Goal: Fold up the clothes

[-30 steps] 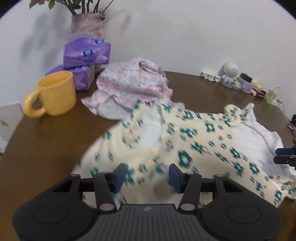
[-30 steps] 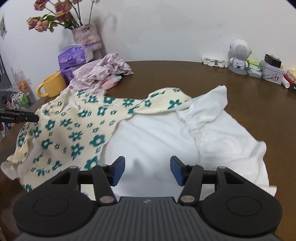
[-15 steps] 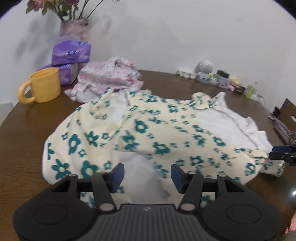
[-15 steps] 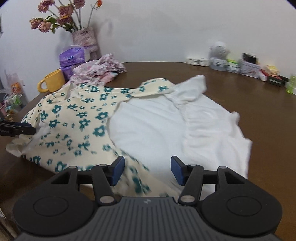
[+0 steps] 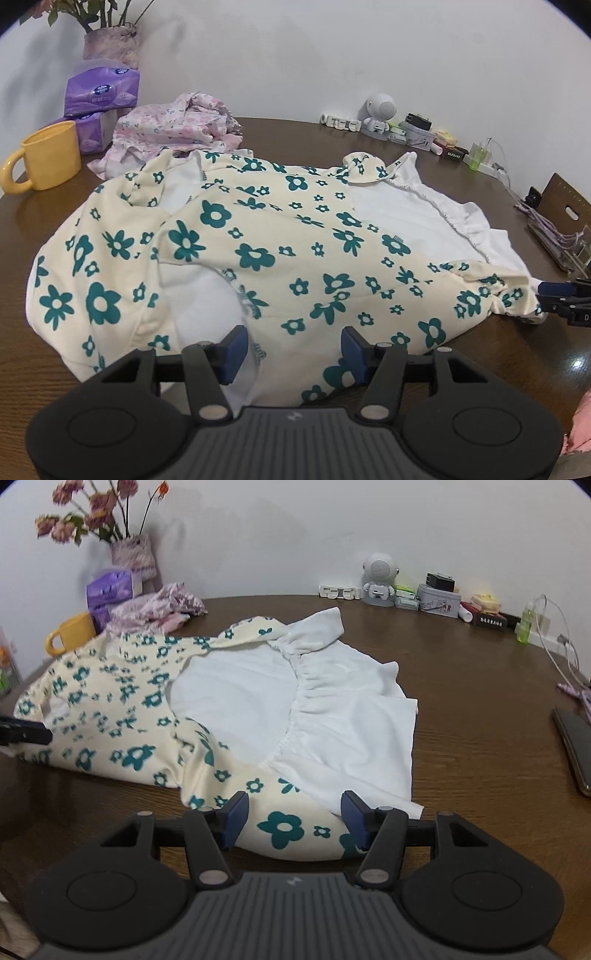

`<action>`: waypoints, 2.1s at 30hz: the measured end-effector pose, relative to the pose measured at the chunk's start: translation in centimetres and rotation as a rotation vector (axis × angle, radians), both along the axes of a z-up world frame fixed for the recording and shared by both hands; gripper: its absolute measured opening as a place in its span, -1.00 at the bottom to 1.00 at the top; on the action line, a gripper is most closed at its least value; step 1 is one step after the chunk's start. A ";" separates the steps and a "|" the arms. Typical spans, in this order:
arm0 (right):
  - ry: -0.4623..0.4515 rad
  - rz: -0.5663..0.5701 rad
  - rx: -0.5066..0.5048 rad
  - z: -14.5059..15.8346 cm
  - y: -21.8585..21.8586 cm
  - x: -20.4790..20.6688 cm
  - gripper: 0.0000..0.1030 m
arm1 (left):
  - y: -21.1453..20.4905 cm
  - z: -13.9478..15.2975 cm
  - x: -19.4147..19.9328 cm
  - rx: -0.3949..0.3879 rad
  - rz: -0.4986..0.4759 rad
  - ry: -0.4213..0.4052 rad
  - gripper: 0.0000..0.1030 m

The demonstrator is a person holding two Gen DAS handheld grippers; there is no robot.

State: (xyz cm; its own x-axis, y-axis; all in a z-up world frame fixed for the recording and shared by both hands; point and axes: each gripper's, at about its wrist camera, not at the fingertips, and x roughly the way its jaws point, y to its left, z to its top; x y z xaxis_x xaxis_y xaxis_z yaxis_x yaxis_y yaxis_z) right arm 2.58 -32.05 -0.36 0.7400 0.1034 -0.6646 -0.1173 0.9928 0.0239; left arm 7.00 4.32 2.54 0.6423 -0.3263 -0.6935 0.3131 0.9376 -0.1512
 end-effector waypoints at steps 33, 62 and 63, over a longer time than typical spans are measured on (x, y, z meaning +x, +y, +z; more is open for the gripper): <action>-0.192 0.044 -0.223 2.2 0.6 2.0 -0.98 | -2.4 -1.2 -1.1 0.090 0.151 -0.069 0.66; -0.079 0.106 -0.198 -2.2 -1.2 8.8 -0.97 | -2.5 -1.3 -1.1 0.139 0.252 -0.066 0.72; -0.082 0.107 -0.196 -2.2 -1.2 8.7 -0.97 | -2.5 -1.3 -1.1 0.140 0.255 -0.065 0.73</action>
